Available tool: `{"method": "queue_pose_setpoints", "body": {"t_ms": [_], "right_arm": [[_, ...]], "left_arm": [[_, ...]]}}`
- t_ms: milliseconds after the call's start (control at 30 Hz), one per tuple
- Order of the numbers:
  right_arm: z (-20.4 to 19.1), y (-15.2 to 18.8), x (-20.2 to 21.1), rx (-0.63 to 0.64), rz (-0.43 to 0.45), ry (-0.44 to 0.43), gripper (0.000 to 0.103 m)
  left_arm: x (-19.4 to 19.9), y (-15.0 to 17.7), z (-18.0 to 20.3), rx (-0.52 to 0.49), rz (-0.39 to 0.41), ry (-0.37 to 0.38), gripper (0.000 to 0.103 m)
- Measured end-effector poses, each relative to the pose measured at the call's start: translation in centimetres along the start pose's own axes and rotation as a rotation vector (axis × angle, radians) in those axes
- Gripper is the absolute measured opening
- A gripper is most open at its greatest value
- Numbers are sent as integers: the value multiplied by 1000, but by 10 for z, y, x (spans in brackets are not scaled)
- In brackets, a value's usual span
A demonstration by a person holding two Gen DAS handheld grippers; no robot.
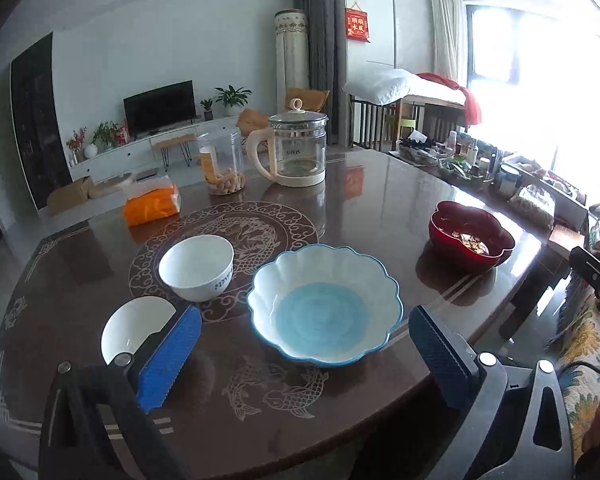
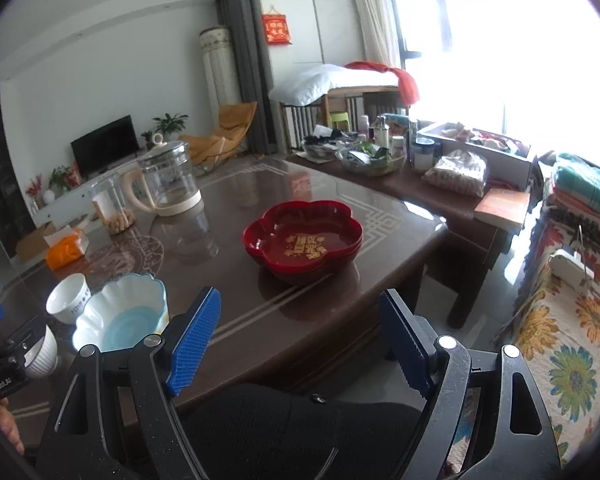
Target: Organize plates and bowls
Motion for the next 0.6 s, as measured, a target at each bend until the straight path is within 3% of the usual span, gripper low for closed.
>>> {"method": "queue_pose_setpoints", "body": {"t_ms": [67,200,433,600], "right_arm": [[-16,-3,7,45,43,-37,84],[-48,-2,5,126,29,-87,84],[-61,8,20,110,128,-140,84],[-70,23,-8,143,-5,-122,84]], "left_arm": [[4,-2,-5,38,-4,-7,103],[19,-1,-14,55,52,-115,103],[10,5,-28,102,59,-75,103],[5,6,-29,116,63,-67,103]]}}
Point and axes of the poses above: each gripper's, at about its wrist camera, not at the fingertips, and x roughly against the way its jaws point, z to its right, y to its underside, the point moved 3 cm from there along -x, roughly the way its jaws point, and after that the axes turned 11 degrees about -x, right-handed, at the moved point
